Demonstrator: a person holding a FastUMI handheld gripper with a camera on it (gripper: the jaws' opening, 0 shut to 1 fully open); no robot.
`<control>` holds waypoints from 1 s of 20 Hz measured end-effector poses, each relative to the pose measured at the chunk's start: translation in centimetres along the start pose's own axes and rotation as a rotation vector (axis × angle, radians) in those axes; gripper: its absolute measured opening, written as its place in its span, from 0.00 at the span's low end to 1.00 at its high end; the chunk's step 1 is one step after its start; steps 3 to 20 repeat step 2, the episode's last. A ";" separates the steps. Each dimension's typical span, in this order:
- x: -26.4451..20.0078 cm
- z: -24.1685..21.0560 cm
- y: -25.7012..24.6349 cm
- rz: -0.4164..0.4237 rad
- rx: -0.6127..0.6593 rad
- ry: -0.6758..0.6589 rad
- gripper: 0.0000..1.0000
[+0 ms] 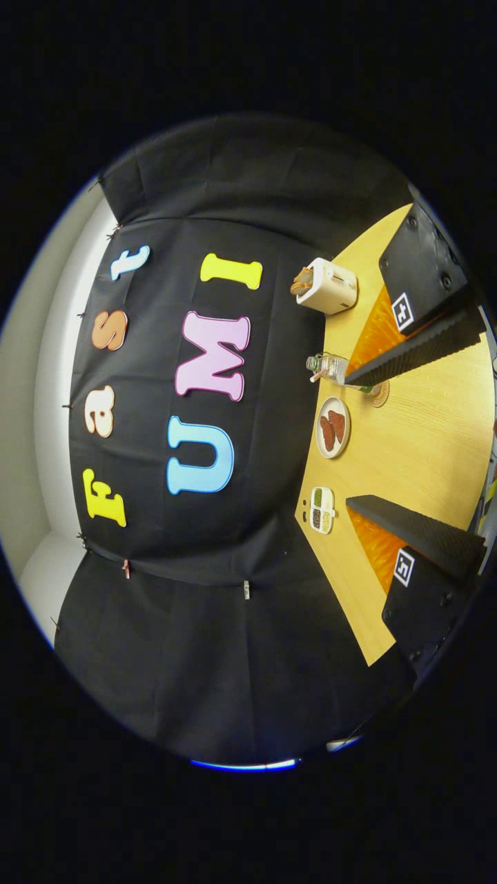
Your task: Take the bottle from table, then pour the juice into the cup, finally place the bottle on the coaster
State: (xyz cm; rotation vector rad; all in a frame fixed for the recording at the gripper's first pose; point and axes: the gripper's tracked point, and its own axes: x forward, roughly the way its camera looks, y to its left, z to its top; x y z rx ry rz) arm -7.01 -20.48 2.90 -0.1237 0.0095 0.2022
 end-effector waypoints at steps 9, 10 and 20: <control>0.5 -0.5 -0.3 0.008 -0.012 0.001 0.97; 0.5 -0.5 -0.3 0.008 -0.012 0.001 0.97; 0.5 -0.5 -0.3 0.008 -0.012 0.001 0.97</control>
